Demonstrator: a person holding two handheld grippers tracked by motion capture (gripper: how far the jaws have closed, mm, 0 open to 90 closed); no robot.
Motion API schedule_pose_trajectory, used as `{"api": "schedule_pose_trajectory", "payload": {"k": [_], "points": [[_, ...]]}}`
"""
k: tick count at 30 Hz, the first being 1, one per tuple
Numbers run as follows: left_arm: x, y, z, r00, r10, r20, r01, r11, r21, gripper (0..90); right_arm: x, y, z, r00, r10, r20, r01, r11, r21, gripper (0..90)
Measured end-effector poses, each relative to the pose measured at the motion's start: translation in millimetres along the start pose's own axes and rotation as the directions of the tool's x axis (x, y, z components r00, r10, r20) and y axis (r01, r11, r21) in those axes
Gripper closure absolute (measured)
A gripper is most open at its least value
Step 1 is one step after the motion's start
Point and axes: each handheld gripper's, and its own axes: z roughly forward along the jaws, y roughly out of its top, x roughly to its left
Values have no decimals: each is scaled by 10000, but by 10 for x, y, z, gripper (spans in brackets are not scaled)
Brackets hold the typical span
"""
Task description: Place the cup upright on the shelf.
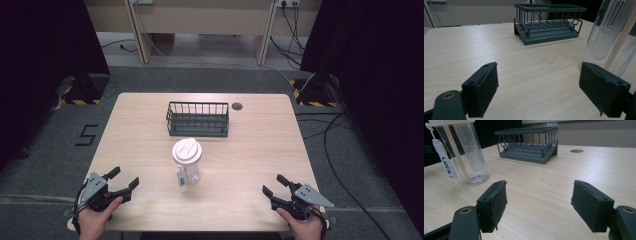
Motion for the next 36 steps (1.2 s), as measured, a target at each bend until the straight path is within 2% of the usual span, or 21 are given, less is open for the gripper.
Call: {"api": "schedule_pose_trajectory", "payload": {"k": [1,4,5,8,10,11,13,14,16,17,18,20,22,31,36], "points": [[0,0,0,10000,0,0,0,10000,0,153,0,0,0,10000,0,0,0,10000,0,286],[-39,10,6,9992,90,389,-86,9999,-85,153,14,-19,48,9999,-97,-48,98,9999,140,283],[-68,12,13,9973,228,693,-221,9997,-110,151,20,-20,58,9999,-128,-38,129,9998,178,283],[-147,27,43,9927,359,1149,-342,9993,-165,146,24,-26,85,9996,-218,151,214,9995,240,280],[-229,55,70,9874,423,1522,-382,9988,-300,145,17,-34,93,9994,-254,236,247,9993,290,279],[-229,55,70,9874,423,1522,-382,9988,-300,144,17,-34,93,9994,-254,236,247,9993,290,279],[-279,67,90,9830,94,1835,-8,9989,-470,144,14,-33,91,9990,-328,299,320,9991,275,277],[-298,75,99,9814,33,1917,63,9987,-499,144,14,-34,89,9990,-314,313,306,9992,276,277],[-332,87,118,9801,244,1971,-143,9985,-526,144,11,-34,89,9990,-330,309,322,9991,261,278],[-370,97,140,9770,214,2122,-104,9986,-526,144,14,-33,92,9990,-327,304,319,9991,277,277],[-370,97,140,9770,214,2122,-104,9986,-526,144,14,-33,92,9990,-327,304,319,9991,277,277],[-412,107,168,9732,137,2297,-8,9984,-563,144,14,-33,96,9988,-371,308,362,9989,290,276],[-453,125,198,9700,323,2410,-191,9982,-569,144,16,-32,98,9989,-352,303,342,9989,323,277],[-598,243,329,9615,497,2701,-296,9965,-780,144,17,-30,104,9989,-387,283,377,9987,347,277],[-703,302,424,9528,668,2961,-462,9960,-760,143,21,-31,104,9988,-414,252,405,9985,356,277]]}}
